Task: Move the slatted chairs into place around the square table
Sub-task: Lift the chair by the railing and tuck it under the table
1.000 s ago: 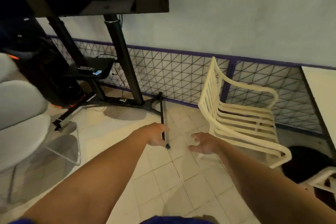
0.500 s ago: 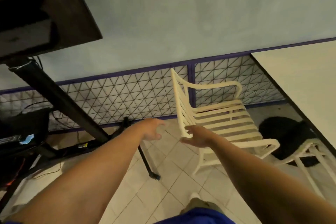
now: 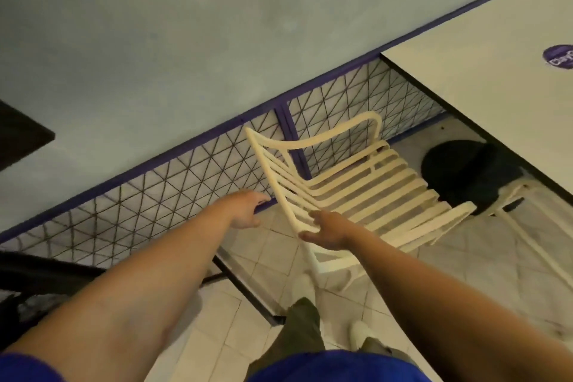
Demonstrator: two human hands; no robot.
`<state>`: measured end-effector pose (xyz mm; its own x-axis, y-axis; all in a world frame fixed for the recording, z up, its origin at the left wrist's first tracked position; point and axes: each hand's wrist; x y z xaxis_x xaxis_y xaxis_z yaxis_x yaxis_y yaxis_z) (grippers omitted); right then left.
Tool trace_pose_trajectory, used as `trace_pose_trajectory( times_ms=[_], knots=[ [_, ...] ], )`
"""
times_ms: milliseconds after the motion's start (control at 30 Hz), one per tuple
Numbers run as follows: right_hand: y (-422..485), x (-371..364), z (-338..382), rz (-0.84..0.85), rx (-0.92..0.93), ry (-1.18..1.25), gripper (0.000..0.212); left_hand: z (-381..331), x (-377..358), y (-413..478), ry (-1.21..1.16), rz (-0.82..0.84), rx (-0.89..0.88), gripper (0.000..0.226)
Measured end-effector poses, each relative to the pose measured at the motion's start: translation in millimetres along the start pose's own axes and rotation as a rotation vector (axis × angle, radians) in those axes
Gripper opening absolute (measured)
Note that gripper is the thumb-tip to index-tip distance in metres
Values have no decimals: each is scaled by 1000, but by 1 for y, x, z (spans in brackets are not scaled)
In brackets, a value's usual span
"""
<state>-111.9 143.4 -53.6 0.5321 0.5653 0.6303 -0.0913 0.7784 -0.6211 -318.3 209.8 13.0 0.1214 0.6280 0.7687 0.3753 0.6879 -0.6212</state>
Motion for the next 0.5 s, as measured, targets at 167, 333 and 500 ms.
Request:
trace_pose_trajectory(
  times_ms=[167,333,500],
  knots=[
    [39,-2,7,-52,-111,169,79,32,30,64,183,44,-121,74],
    [89,-7,26,-9,-190,260,90,65,72,154,404,172,-308,85],
    [112,-35,52,71,-334,387,76,86,86,225,585,358,-484,83]
  ],
)
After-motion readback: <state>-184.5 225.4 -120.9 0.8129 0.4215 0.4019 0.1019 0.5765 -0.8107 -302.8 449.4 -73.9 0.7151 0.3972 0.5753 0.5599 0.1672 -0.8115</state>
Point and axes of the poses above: each hand's wrist, its own y-axis towards the middle knuckle, its own x-axis out of the back of the hand, z = x × y, and after that the axes turned 10 degrees about -x, right-handed
